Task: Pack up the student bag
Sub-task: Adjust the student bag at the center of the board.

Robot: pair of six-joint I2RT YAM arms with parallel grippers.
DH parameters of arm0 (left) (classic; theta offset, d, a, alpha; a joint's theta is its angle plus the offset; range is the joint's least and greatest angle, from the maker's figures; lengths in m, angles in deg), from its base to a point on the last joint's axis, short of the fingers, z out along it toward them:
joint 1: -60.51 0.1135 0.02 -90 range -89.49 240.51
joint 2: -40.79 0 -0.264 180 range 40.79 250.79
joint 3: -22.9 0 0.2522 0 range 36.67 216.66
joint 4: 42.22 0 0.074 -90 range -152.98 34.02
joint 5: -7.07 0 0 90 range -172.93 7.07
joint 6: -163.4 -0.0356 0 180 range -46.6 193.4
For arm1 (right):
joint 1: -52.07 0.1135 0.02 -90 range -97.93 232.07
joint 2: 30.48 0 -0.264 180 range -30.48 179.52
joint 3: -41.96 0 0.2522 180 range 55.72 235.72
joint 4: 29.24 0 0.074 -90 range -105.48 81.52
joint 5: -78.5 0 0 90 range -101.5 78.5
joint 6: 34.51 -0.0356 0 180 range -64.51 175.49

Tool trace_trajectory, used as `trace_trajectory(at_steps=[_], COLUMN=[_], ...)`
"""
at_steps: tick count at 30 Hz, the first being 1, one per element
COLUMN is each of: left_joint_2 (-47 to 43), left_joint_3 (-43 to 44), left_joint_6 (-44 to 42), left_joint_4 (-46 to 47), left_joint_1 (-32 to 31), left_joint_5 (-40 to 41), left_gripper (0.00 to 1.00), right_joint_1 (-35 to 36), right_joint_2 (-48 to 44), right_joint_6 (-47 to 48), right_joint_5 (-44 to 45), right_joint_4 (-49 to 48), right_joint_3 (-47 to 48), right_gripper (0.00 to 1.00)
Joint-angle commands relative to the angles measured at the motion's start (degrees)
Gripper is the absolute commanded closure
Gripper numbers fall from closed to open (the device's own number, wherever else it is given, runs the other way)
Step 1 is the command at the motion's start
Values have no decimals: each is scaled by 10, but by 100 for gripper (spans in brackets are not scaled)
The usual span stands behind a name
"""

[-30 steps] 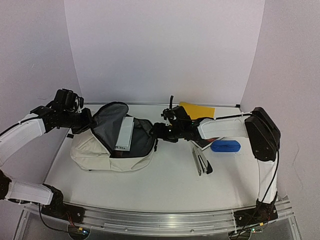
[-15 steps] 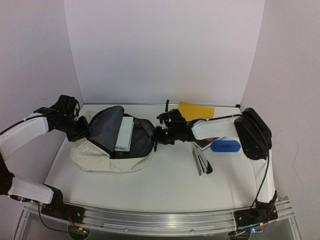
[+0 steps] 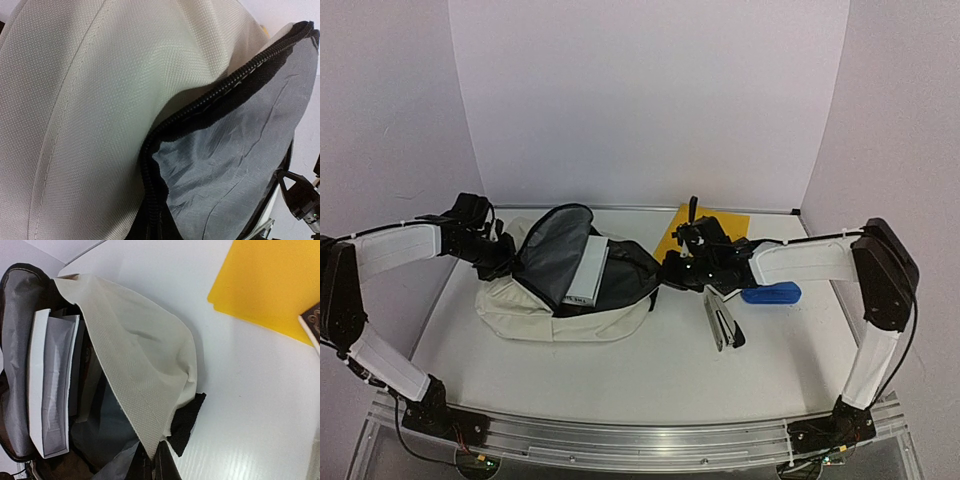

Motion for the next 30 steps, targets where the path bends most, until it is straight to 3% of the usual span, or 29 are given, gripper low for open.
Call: trace_trajectory(at_steps=[1,9,11,14,17,19,20,24,30], left_joint_2=[51,25,5,-9,-39,-63,-83,-127,-140], left_joint_3=[42,0,-23,-28,-22,-21,-18,6,25], left_joint_6=[-31,-17,-6,-2,-4,-7,-11,-33,-33], left_joint_4=[96,100,109,107,100,94,86,37,10], left_joint_1=[1,1,0,1,1,1,1,4,9], left_joint_5=[-117,-80,-76,-89,-86,-73,-58,-21,-5], left_gripper=[100,100,96,78,44,31,23,4,0], right_joint_1=[-14,-14,-14,-14,-23,-37,-54,-128,-264], right_joint_2=[-78,-109,-117,-138,-175,-194,-210,-240,-217], right_joint_6=[-36,-60,-48,-23,7,17,26,68,113], right_joint_5=[73,69,67,73,91,98,97,91,-9], right_joint_4=[-2,-2,-2,7,42,60,70,100,105], right_joint_3=[-64,-120,-115,-102,-85,-81,-82,-92,-106], right_gripper=[100,100,90,58,32,22,13,2,2])
